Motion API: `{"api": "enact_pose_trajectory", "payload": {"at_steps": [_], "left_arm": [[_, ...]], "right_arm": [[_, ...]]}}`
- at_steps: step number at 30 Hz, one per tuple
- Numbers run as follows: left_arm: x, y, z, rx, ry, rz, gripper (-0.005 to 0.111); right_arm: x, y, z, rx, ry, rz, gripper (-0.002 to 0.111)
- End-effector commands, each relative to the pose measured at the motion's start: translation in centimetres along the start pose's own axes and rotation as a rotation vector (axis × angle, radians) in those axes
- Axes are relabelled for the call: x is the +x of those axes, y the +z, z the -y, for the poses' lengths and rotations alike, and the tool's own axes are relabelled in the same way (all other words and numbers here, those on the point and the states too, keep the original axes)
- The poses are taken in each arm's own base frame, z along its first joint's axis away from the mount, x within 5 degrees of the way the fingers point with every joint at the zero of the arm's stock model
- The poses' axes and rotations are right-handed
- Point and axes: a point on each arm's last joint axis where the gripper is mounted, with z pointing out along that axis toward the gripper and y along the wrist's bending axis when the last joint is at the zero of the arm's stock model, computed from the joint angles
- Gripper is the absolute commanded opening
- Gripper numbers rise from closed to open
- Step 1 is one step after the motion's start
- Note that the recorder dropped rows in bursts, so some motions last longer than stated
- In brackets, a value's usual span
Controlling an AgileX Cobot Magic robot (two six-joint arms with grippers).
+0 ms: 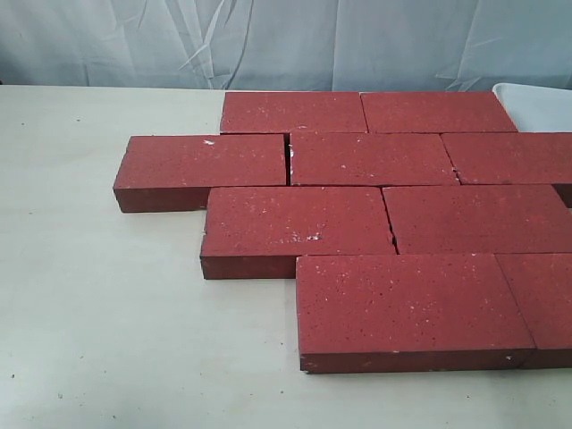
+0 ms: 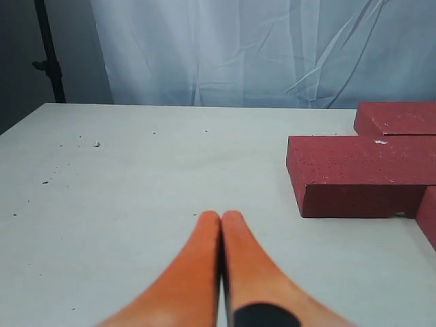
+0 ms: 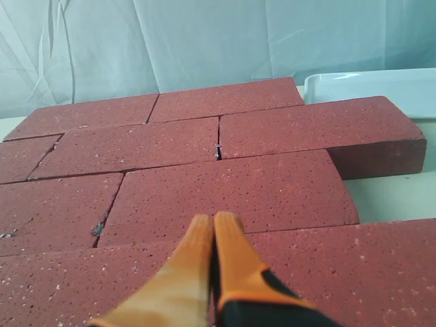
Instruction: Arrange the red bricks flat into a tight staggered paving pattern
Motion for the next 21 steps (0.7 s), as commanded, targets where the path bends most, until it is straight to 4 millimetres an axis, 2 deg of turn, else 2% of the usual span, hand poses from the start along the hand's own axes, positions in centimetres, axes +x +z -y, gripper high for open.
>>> {"api": "enact_pose_trajectory", "payload": {"at_steps": [1,10,21], "left_arm": [[0.09,-0.01,-0.05,-0.006,0.011,0.006,0.0],[0.07,-0.01,-0.21,-0.022,-0.043,0.01,0.0],[0.07,-0.01,-0.24,-0.026,-0.019,0.009,0.0]], "right_arm": [[-0.06,-0.03,0.03,0.004,0.002,0.015,-0.001],[-0.06,-0.03,0.02,0.003,0.004,0.015,-0.001],[-0.06,-0.03,0.02,0.003,0.004,0.015,-0.001]]}}
